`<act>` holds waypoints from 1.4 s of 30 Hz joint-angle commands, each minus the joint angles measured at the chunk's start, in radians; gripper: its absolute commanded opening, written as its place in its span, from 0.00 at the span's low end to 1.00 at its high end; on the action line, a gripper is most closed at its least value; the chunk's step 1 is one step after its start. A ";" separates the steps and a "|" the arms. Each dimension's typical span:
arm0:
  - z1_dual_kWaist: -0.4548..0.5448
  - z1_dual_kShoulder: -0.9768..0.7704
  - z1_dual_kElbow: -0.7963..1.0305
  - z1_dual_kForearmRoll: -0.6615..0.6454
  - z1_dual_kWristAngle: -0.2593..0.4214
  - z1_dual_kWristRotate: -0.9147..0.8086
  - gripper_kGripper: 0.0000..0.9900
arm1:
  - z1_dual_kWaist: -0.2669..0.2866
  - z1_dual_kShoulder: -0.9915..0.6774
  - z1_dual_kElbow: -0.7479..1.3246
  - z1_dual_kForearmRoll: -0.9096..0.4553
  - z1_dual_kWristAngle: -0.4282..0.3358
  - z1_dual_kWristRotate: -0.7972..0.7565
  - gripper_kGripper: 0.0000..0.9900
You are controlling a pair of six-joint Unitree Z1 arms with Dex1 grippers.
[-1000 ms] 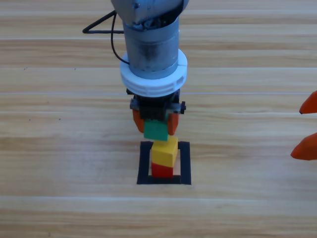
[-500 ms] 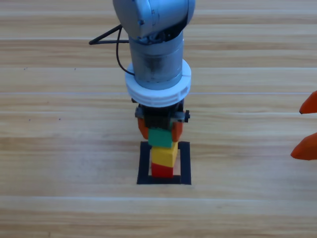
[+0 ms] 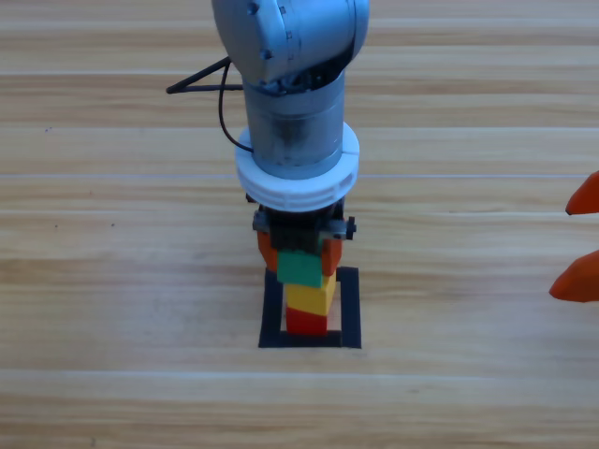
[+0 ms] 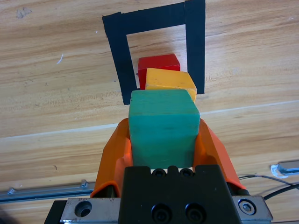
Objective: Stack the blocks in the rectangular block: red at the bottom, yellow in the middle, green on top
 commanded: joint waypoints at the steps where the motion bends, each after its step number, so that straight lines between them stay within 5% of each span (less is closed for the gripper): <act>1: -0.022 -0.008 0.016 -0.019 -0.014 -0.016 0.02 | 0.030 -0.018 0.028 -0.020 0.013 -0.003 0.99; 42: -0.041 0.000 0.025 -0.030 -0.005 -0.031 0.04 | 0.030 -0.018 0.026 -0.018 0.004 0.002 0.99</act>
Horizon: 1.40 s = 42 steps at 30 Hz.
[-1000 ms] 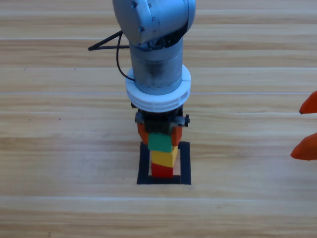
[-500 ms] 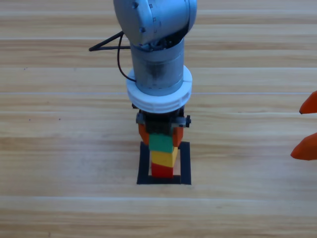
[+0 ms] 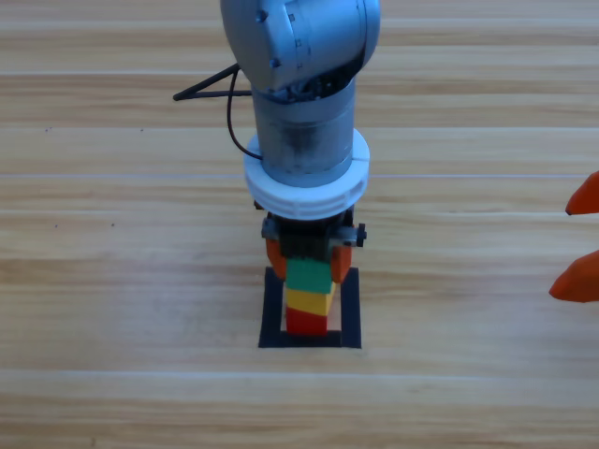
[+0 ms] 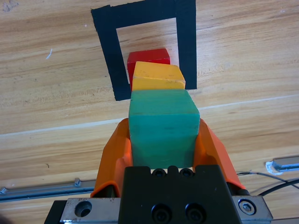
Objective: Stack the blocks in the rectangular block: red at the bottom, yellow in the middle, green on top
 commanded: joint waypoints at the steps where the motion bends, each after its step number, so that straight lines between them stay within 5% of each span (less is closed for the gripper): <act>1: -0.017 -0.001 0.028 -0.023 0.001 -0.007 0.04 | 0.028 -0.018 0.026 -0.020 0.004 0.001 0.99; 6: -0.016 -0.003 0.033 -0.033 0.009 -0.002 0.06 | 0.030 -0.015 0.024 -0.020 0.004 0.001 0.99; 9: -0.016 -0.003 0.031 -0.045 0.011 -0.001 0.16 | 0.028 -0.012 0.024 -0.020 0.004 0.001 0.99; 13: -0.016 -0.003 0.007 -0.048 0.011 0.001 0.83 | 0.030 -0.006 0.024 -0.020 0.004 -0.001 0.99; 15: -0.016 -0.008 0.015 -0.046 0.017 -0.001 0.98 | 0.030 -0.006 0.024 -0.020 0.004 -0.001 0.99; 32: 0.000 -0.164 0.012 0.007 0.107 0.025 1.00 | 0.030 -0.009 0.020 -0.018 -0.014 0.002 0.99; 42: 0.004 -0.506 0.093 -0.008 0.330 0.130 1.00 | 0.030 -0.009 0.018 -0.020 -0.065 0.002 0.99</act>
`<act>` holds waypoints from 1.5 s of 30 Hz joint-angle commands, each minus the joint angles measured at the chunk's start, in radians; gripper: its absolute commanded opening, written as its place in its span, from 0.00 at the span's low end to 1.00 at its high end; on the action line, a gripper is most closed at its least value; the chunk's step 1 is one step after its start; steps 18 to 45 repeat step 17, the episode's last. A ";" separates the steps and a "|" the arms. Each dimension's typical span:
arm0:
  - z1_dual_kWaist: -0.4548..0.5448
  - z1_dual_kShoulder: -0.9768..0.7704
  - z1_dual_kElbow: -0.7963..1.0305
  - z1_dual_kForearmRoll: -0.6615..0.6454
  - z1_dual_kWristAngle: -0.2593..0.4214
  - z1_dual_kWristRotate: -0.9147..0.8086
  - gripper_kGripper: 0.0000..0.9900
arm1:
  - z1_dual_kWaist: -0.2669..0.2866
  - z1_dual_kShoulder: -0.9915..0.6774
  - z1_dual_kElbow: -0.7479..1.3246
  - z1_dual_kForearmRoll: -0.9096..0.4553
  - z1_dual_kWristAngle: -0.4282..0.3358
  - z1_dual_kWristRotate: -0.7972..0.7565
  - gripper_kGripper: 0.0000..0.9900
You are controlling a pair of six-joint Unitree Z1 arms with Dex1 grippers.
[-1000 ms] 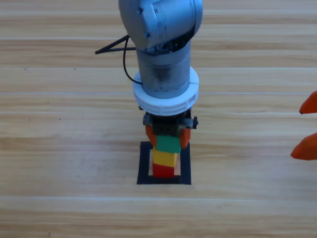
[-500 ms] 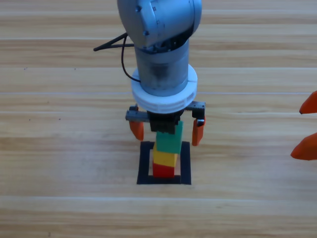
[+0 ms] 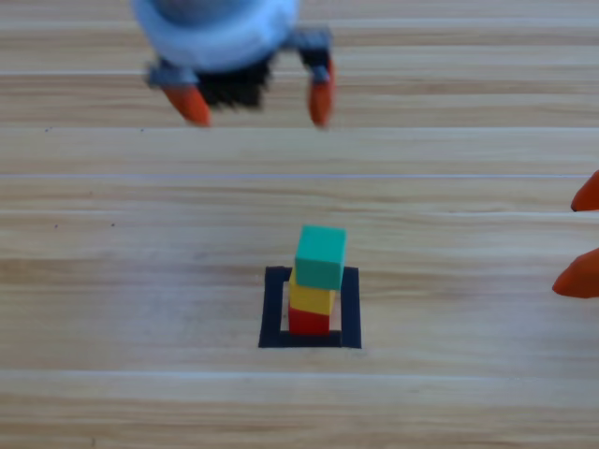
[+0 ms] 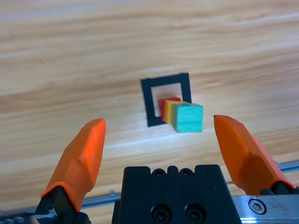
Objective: Stack the blocks in the rectangular block: red at the bottom, yellow in the middle, green on top
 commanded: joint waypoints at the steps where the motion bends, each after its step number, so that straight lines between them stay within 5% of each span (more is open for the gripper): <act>1: 0.004 -0.242 0.180 -0.089 0.091 0.142 1.00 | 0.028 -0.009 0.020 -0.020 -0.028 0.002 0.99; 6: 0.004 -0.562 0.774 -0.569 0.045 0.369 1.00 | 0.030 -0.010 0.018 -0.020 -0.023 0.004 0.99; 13: 0.006 -0.777 1.169 -0.873 -0.049 0.529 1.00 | 0.030 -0.009 0.020 -0.020 -0.023 0.004 0.99; 45: 0.006 -0.820 1.237 -0.925 -0.070 0.552 1.00 | 0.030 -0.006 0.021 -0.021 -0.022 0.004 0.99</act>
